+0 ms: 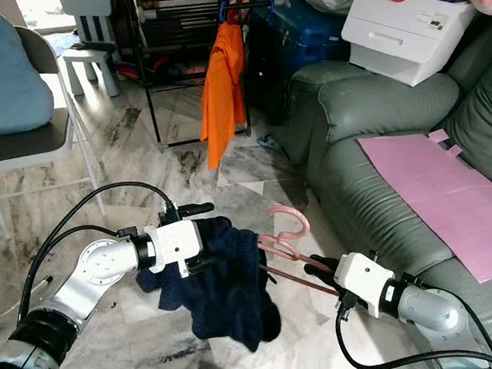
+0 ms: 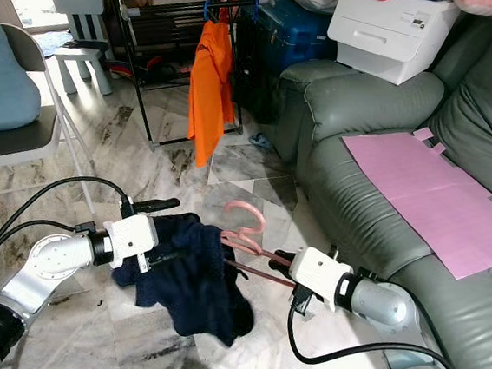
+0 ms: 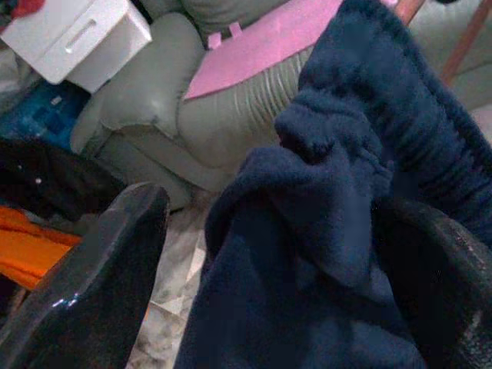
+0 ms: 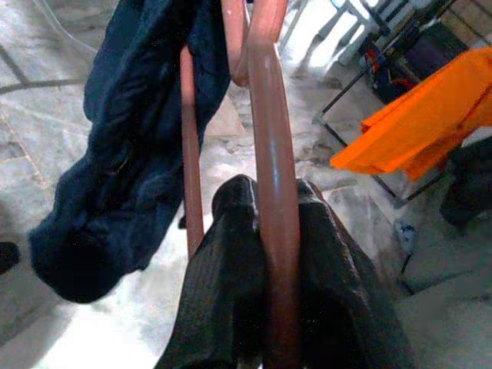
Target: Hang hanger
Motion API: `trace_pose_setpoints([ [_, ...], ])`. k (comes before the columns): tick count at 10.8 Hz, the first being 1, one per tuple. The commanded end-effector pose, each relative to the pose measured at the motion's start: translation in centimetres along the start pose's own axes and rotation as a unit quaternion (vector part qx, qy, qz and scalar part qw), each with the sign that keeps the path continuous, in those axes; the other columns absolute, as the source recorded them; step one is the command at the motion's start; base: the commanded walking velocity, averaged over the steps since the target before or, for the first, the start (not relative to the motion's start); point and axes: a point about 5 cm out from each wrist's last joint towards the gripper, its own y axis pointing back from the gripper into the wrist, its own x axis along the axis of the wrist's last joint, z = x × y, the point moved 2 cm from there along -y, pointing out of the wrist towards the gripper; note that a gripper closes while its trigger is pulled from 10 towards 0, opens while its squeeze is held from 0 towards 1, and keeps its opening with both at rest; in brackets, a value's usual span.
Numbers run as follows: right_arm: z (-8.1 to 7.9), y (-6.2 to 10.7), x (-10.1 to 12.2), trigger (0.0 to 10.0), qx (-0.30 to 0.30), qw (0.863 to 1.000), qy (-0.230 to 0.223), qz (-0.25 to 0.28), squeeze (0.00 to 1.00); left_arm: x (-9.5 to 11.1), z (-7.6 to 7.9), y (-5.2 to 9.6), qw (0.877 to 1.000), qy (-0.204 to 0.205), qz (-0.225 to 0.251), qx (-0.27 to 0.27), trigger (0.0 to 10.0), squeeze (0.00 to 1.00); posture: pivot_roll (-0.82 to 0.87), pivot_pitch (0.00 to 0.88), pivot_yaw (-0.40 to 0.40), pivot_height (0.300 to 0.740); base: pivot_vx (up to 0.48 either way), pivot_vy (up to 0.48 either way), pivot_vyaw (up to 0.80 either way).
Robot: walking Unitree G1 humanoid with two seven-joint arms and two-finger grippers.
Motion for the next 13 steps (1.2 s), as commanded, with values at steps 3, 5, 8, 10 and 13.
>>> trace_pose_setpoints([
  [3, 0.7, -1.0, 2.7, 10.0, -0.003, 0.998, 0.041, 0.051, 0.00, -1.0, 0.5, -0.1, 0.996, 0.006, -0.038, -0.085, 0.0, 0.00, -0.18, 0.000, 0.072, 0.740, 0.000, 0.000, 0.00],
  [5, 0.5, -1.2, 2.9, 10.0, 0.001, 0.997, 0.049, 0.054, 0.00, -1.4, -0.7, -0.4, 0.996, 0.012, -0.051, -0.076, 0.0, 0.00, -0.19, 0.000, 0.076, 0.740, 0.000, 0.000, 0.00],
  [8, 0.4, -1.3, 2.7, 10.0, 0.002, 0.997, 0.057, 0.049, 0.00, -1.6, -2.0, -0.3, 0.993, 0.017, -0.070, -0.089, 0.0, 0.00, -0.18, 0.000, 0.081, 0.740, 0.000, 0.000, 0.00],
  [10, 0.2, -1.5, 2.6, 10.0, 0.003, 0.997, 0.066, 0.046, 0.00, -2.1, -2.6, 0.2, 0.989, 0.034, -0.095, -0.111, 0.0, 0.00, -0.18, 0.000, 0.079, 0.740, 0.000, 0.000, 0.00],
  [13, -0.1, -1.7, 2.5, 10.0, 0.005, 0.996, 0.072, 0.043, 0.00, -2.2, -2.9, 0.2, 0.986, 0.052, -0.098, -0.125, 0.0, 0.00, -0.18, 0.000, 0.076, 0.740, 0.000, 0.000, 0.00],
])
